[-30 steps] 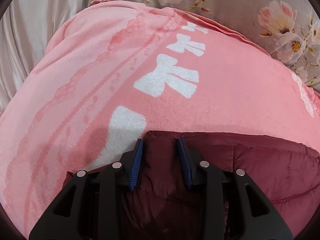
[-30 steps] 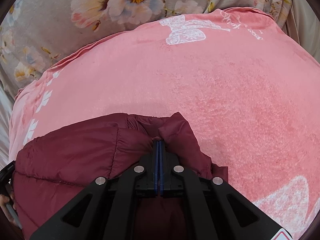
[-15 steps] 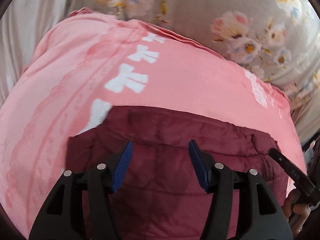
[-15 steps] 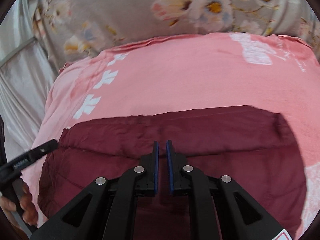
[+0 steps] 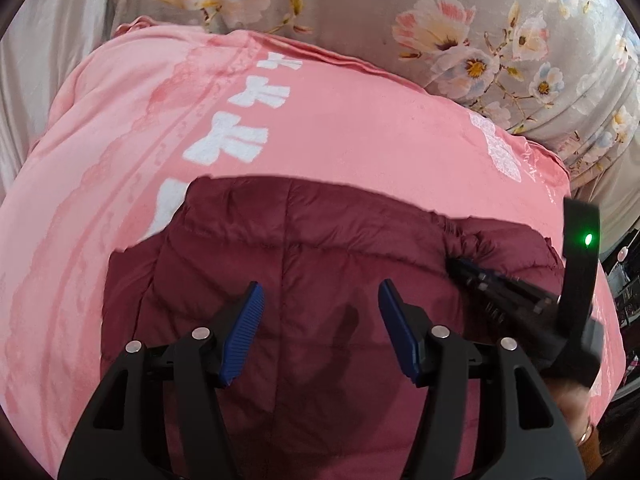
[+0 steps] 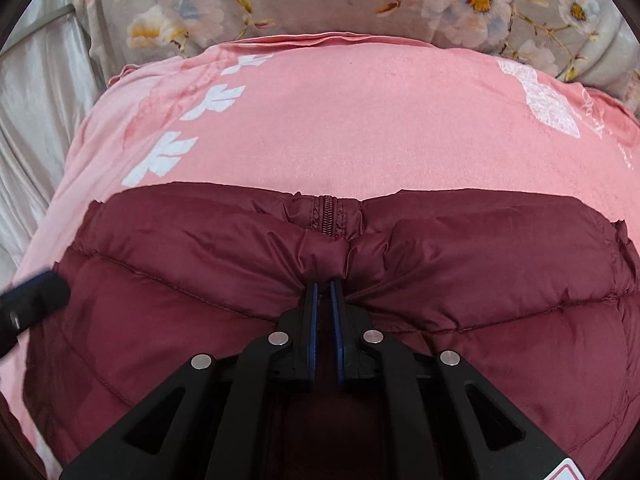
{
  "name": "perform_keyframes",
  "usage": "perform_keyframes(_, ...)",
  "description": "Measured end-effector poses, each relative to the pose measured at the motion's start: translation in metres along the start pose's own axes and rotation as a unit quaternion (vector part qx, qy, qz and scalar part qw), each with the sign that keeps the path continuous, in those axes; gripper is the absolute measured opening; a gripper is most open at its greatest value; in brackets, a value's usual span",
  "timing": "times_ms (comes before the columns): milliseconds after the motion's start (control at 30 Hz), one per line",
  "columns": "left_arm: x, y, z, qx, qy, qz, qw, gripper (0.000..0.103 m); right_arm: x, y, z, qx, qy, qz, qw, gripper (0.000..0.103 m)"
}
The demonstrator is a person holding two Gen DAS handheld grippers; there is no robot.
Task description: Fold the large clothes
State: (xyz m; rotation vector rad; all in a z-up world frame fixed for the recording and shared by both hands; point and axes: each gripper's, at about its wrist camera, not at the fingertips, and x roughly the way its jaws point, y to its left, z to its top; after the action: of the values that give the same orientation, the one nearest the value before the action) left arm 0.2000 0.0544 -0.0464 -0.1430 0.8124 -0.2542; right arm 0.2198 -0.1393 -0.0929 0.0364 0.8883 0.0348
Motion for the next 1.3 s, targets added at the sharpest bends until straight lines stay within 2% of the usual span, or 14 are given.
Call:
perform_keyframes(67,0.011,-0.012,0.012,0.010,-0.002,-0.007,0.9999,0.058,0.001,0.003,-0.001,-0.009,-0.004,-0.010,1.000,0.008)
perform_keyframes(133,0.033,-0.024,0.020,0.017,0.016,-0.005,0.9997,0.057,0.001,0.002,-0.003,-0.010,-0.006,-0.010,1.000,0.008)
perform_keyframes(233,0.063,-0.034,0.020,0.033,0.038,0.021,0.9985,0.056,0.002,-0.002,-0.002,-0.003,-0.007,-0.002,1.000,0.008)
perform_keyframes(367,0.072,-0.041,0.008,0.062,0.031,0.052,0.9962,0.056,0.005,-0.004,-0.003,0.003,-0.011,0.003,1.000,0.008)
perform_keyframes(567,0.078,-0.040,0.002,0.068,0.018,0.063,0.9955,0.058,0.008,-0.002,-0.004,0.000,-0.016,0.001,1.000,0.008)
perform_keyframes(633,0.062,-0.029,0.001,0.038,0.011,0.034,0.9987,0.057,0.007,-0.002,-0.005,-0.003,-0.017,0.000,1.000,0.008)
perform_keyframes(700,0.028,-0.005,-0.006,-0.007,-0.002,0.013,0.9999,0.057,0.008,-0.003,-0.004,-0.001,-0.017,0.002,1.000,0.008)
perform_keyframes(833,-0.034,0.052,-0.036,-0.065,-0.023,0.043,0.9967,0.078,0.008,-0.001,-0.005,-0.002,-0.018,0.001,1.000,0.008)
perform_keyframes(900,-0.057,0.092,-0.061,-0.122,-0.010,0.048,0.9913,0.078,0.008,-0.001,-0.005,-0.002,-0.018,0.002,1.000,0.008)
perform_keyframes(1033,-0.066,0.140,-0.103,-0.219,0.026,0.015,0.9754,0.078,-0.017,-0.003,-0.017,0.013,-0.027,0.031,0.999,0.010)
perform_keyframes(1067,-0.064,0.144,-0.111,-0.229,0.029,0.004,0.9731,0.078,-0.032,-0.001,-0.027,0.008,-0.032,0.039,0.999,0.010)
perform_keyframes(1133,-0.066,0.138,-0.112,-0.219,0.020,0.005,0.9755,0.078,-0.055,0.001,-0.047,-0.007,-0.033,0.041,0.999,0.010)
perform_keyframes(1267,-0.054,0.115,-0.102,-0.205,0.029,-0.047,0.9771,0.079,-0.085,-0.004,-0.088,-0.006,-0.014,0.053,0.998,0.010)
perform_keyframes(1300,-0.050,0.109,-0.100,-0.204,0.032,-0.047,0.9774,0.079,-0.091,-0.005,-0.098,-0.004,-0.008,0.055,0.998,0.010)
